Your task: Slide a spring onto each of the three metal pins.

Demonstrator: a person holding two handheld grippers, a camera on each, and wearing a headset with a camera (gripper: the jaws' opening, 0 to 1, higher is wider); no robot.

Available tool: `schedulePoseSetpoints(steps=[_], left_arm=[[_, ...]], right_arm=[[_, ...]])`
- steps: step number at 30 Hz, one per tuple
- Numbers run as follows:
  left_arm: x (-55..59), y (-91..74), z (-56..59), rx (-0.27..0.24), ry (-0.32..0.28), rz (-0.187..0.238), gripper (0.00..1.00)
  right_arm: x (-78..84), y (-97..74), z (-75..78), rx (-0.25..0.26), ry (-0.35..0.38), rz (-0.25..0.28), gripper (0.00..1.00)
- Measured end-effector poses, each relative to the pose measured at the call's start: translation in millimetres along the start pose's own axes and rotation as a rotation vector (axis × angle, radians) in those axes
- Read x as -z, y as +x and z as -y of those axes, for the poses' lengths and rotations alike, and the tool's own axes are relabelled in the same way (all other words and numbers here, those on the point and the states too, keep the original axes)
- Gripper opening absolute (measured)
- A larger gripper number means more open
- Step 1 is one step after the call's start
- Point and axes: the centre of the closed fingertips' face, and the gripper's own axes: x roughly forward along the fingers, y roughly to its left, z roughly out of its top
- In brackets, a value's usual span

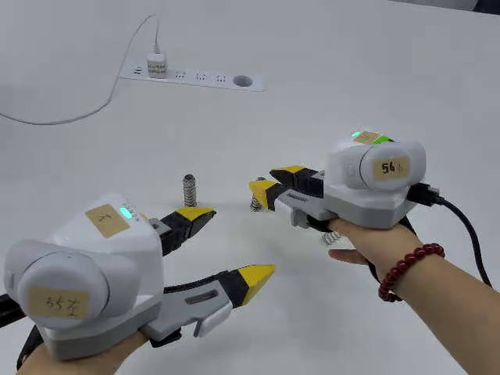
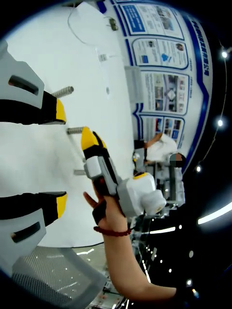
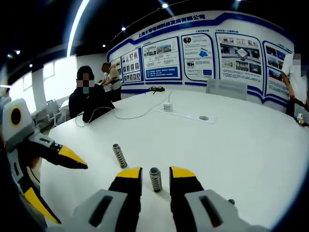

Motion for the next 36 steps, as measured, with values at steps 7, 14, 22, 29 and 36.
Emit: schedulePoseSetpoints(steps=[7,14,22,29,36], left_arm=[[-1.5,3.9,2.7,-0.001,0.010,-0.002,0.60],[-4.8,10.2,7.9,0.006,0.033,-0.002,0.62],[-10.9,22.6,13.5,0.019,0.053,-0.001,0.63],[-13.0,36.5,19.5,0.030,0.060,0.003,0.63],[-6.9,52.9,16.9,0.024,0.053,-0.018,0.61]], right_arm=[[-4.8,-14.9,6.2,0.020,0.019,0.007,0.28],[-12.5,-31.4,12.8,0.041,0.037,0.025,0.34],[-15.1,-52.7,20.2,0.063,0.057,0.038,0.40],[-15.5,-68.4,28.8,0.082,0.082,0.051,0.43],[-16.5,-82.8,34.0,0.082,0.097,0.071,0.46]])
